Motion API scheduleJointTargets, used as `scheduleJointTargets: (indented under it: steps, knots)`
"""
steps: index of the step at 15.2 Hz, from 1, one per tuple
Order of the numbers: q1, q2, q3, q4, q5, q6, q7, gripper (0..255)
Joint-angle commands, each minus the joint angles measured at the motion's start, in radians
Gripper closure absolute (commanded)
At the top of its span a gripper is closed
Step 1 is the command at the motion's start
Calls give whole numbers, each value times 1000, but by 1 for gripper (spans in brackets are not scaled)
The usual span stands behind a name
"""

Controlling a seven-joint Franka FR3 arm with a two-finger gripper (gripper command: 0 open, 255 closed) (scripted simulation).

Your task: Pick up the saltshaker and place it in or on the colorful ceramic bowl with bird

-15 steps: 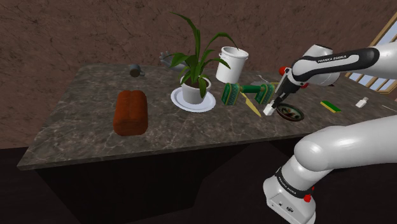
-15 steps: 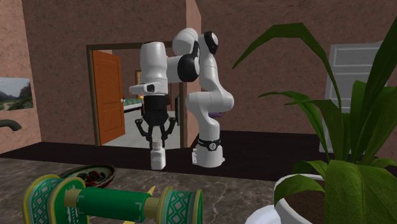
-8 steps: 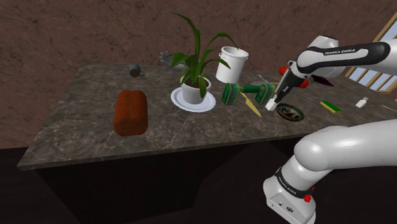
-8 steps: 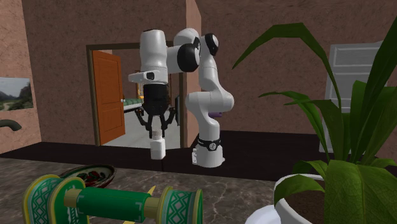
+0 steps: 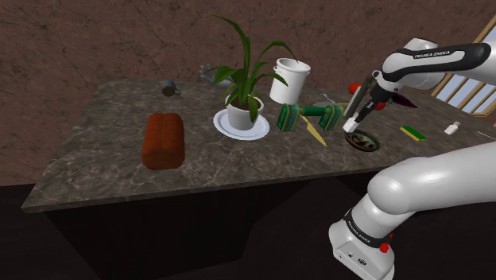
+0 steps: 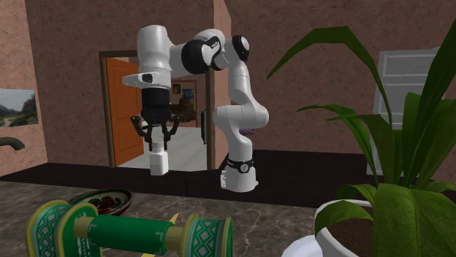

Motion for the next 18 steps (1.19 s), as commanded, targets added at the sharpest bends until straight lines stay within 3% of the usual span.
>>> scheduleJointTargets:
  steps: [1,5,9,11,12,18]
  knots:
    - [17,53,-57,60,15,0,-60,255]
    - [64,160,-175,189,70,-17,-184,255]
    - [134,299,-321,332,177,-41,-334,255]
    - [177,398,-412,411,269,-59,-432,255]
    - [212,530,-509,491,405,-89,-555,255]
    - [184,599,-498,440,486,-22,-619,255]
